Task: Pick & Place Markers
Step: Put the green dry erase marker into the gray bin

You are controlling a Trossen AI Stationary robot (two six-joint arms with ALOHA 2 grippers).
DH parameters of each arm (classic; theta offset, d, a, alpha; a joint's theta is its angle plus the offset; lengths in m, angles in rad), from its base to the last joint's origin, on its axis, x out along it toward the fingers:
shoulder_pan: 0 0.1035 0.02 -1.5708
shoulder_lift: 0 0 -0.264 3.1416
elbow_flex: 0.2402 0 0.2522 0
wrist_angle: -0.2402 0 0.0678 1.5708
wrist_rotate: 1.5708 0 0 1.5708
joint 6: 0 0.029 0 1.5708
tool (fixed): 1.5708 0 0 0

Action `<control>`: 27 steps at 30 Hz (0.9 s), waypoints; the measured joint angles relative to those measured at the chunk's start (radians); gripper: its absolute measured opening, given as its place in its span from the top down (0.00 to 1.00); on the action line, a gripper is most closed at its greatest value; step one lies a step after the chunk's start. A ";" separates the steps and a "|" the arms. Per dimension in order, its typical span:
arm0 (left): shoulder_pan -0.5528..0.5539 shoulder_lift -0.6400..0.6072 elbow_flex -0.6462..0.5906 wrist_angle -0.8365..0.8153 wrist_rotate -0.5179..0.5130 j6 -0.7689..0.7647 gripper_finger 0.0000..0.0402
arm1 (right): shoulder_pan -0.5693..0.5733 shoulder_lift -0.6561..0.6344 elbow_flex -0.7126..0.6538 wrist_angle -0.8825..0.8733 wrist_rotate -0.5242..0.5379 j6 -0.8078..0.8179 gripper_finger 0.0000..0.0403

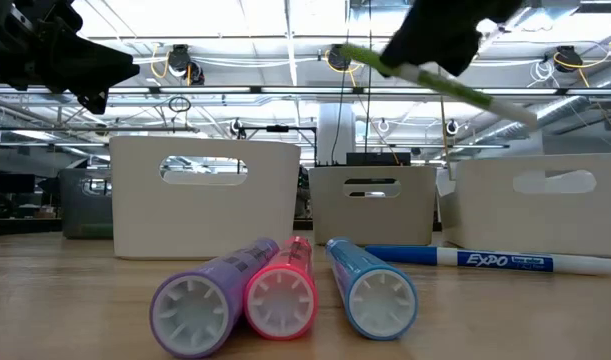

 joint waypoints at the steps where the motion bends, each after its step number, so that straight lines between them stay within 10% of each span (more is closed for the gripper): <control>1: 0.000 0.000 0.000 0.001 0.000 0.000 0.78 | 0.000 -0.003 0.001 0.006 0.001 -0.004 0.95; 27: 0.000 0.000 0.000 0.000 0.000 0.000 0.78 | -0.373 -0.004 0.001 0.043 0.121 0.132 0.95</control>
